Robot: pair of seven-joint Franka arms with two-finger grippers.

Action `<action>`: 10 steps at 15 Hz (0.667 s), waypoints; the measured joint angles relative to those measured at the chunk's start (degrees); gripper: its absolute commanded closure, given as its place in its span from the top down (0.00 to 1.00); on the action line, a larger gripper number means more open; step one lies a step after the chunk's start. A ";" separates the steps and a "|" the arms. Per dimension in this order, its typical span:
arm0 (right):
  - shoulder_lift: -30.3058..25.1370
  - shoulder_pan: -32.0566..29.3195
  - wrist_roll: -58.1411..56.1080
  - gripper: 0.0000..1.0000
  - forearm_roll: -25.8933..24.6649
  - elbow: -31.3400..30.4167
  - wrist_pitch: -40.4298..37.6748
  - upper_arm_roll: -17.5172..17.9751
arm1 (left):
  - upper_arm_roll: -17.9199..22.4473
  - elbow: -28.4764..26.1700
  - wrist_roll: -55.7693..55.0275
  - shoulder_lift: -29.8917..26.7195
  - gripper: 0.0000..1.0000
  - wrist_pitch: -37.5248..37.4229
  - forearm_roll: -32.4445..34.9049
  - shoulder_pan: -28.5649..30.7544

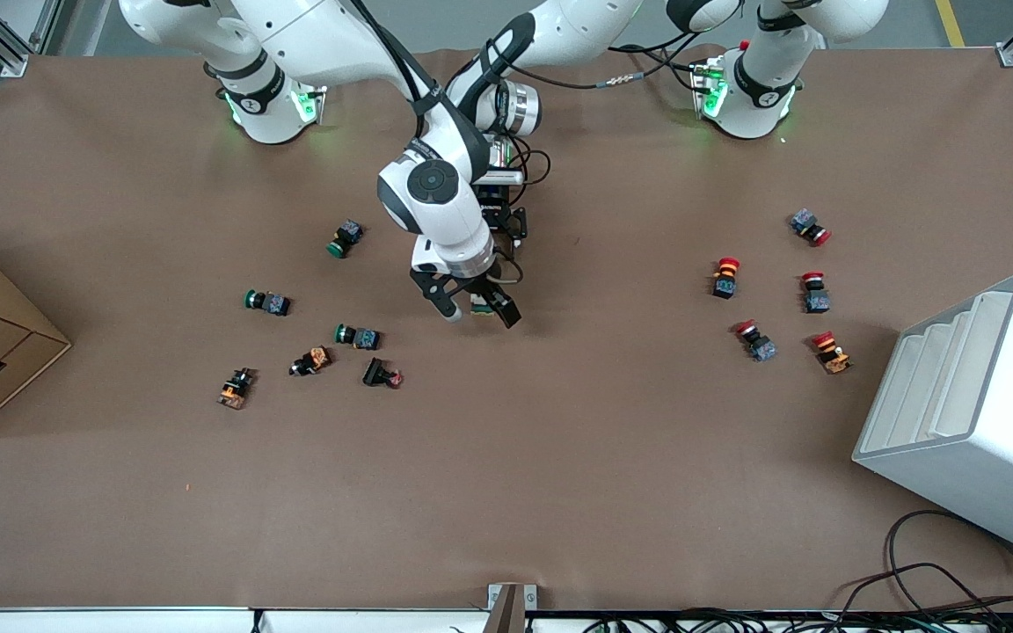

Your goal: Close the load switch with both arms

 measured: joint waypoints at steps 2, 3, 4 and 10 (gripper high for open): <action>1.16 -0.38 -0.03 1.00 -0.06 1.02 0.01 -0.01 | 0.00 0.00 0.00 0.00 1.00 0.00 0.00 0.00; 1.83 -0.53 -0.06 1.00 -0.08 1.65 0.01 -0.01 | 0.00 0.01 0.00 0.00 1.00 0.00 0.00 0.00; 2.48 -0.67 -0.06 1.00 -0.09 2.29 0.00 -0.01 | 0.00 0.01 0.00 0.00 1.00 0.00 0.00 0.00; 4.64 -2.32 -1.44 1.00 -0.76 5.78 -0.13 -0.12 | 0.00 0.04 0.00 0.01 1.00 -0.01 0.00 0.00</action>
